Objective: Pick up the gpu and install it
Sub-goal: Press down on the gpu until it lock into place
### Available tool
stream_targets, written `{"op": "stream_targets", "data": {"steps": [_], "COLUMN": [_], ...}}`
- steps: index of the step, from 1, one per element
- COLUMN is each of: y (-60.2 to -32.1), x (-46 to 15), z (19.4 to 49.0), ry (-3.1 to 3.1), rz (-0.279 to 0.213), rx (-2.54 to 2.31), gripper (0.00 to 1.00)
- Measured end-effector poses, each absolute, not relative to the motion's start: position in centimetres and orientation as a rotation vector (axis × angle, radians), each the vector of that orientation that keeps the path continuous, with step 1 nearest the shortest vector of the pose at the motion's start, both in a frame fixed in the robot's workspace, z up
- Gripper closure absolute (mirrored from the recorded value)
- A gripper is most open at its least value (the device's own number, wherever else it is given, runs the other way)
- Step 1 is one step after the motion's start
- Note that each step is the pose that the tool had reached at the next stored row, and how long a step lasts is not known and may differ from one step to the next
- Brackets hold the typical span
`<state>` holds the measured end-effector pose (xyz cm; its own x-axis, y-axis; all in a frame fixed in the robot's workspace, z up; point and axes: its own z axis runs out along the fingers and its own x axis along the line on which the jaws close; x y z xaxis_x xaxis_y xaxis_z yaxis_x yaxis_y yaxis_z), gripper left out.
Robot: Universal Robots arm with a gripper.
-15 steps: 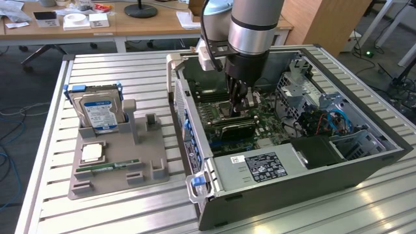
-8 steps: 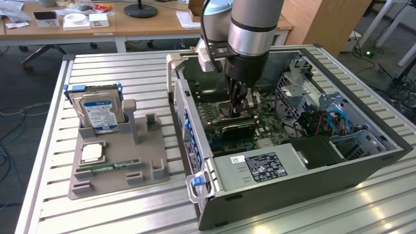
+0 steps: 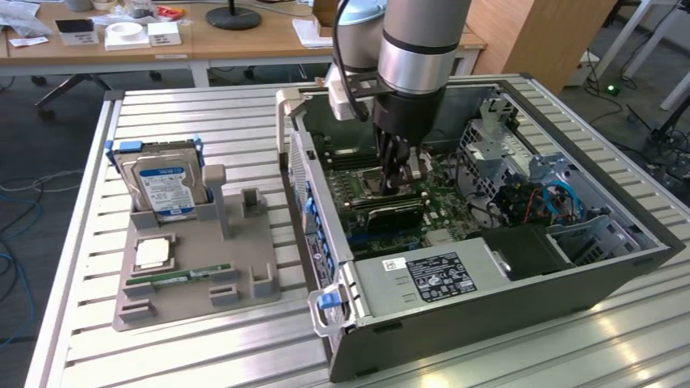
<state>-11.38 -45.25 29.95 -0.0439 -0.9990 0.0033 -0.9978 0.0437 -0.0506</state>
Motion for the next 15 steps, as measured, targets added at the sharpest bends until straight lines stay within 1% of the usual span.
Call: {"op": "stream_targets", "data": {"steps": [12, 15], "y": [-45.25, -45.24], "x": [-11.38, -11.38], "z": [29.53, 29.52], "ry": [2.246, 2.255], "rz": [-0.061, -0.048], "rx": [-2.15, -2.153], "gripper": [0.89, 0.89]}}
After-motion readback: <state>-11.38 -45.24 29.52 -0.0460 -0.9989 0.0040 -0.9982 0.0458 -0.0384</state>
